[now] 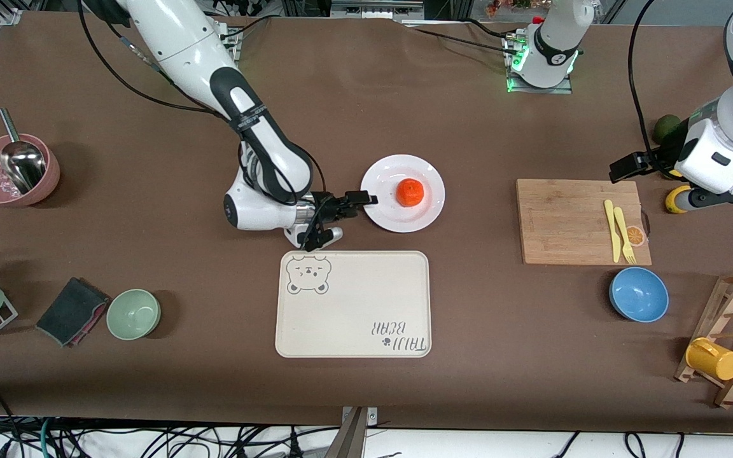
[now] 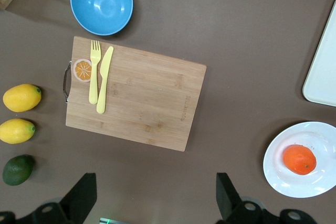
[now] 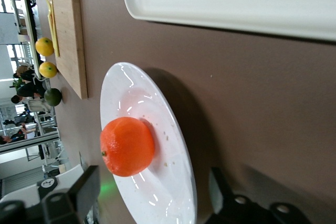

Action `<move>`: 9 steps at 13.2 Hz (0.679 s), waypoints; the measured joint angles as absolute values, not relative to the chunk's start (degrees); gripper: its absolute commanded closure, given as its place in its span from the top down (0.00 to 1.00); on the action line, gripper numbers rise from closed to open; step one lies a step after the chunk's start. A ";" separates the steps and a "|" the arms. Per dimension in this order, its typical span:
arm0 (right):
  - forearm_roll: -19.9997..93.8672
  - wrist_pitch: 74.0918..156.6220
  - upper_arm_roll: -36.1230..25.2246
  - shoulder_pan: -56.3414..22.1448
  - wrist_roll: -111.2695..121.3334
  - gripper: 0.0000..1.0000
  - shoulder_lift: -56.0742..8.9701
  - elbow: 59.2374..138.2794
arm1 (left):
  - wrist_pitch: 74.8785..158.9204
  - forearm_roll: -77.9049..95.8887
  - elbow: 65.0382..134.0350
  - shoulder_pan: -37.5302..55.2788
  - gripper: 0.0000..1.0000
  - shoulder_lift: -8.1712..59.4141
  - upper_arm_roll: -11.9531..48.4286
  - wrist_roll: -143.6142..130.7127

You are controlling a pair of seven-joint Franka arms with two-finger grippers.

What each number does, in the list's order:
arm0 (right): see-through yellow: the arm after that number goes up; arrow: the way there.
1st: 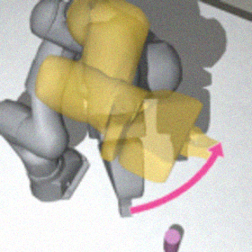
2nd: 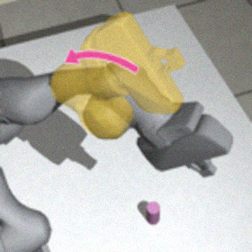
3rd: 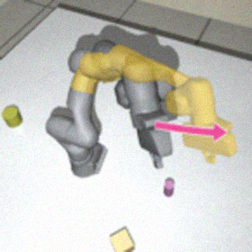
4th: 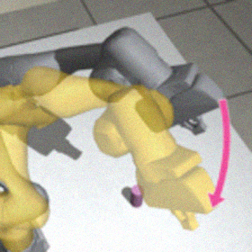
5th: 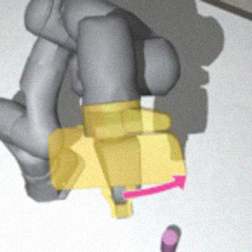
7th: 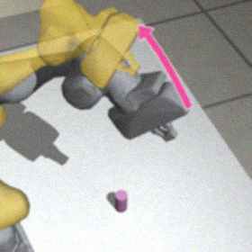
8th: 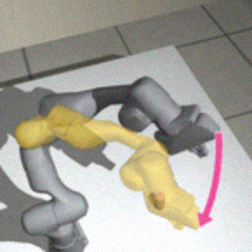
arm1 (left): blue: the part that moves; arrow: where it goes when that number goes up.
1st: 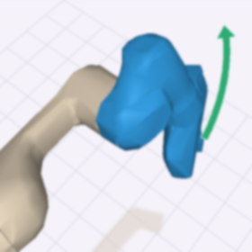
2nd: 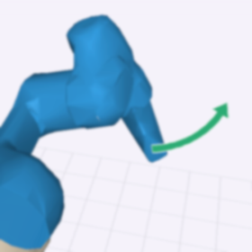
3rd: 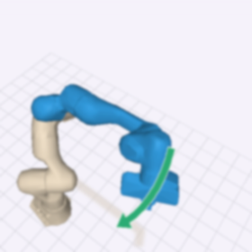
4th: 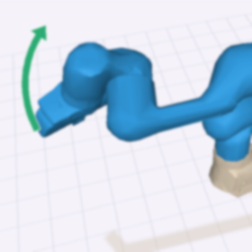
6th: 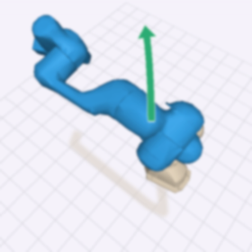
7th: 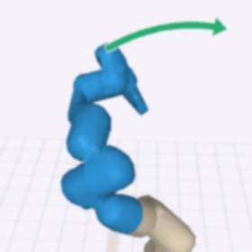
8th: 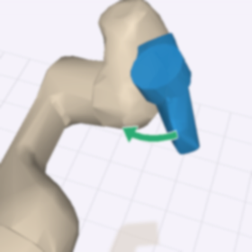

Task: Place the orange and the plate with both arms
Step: 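Close the right gripper on the white plate rim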

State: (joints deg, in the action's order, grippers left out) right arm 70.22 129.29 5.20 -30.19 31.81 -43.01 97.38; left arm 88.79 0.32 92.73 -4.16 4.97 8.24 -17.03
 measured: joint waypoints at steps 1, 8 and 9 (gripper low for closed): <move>70.23 129.93 5.20 -30.85 31.81 0.60 -43.24 97.57 | 88.78 0.32 92.73 -4.17 1.00 4.97 8.24 -17.03; 70.23 131.30 5.19 -31.81 32.35 0.20 -44.81 98.08 | 88.74 0.32 92.73 -4.17 1.00 4.97 8.24 -17.03; 70.23 131.30 5.19 -31.86 32.74 0.09 -44.90 98.19 | 88.74 0.32 92.73 -4.18 1.00 4.97 8.24 -17.03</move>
State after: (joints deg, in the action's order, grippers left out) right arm 70.23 131.30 5.19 -31.86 32.74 -44.90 98.19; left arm 88.74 0.32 92.73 -4.18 4.97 8.24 -17.03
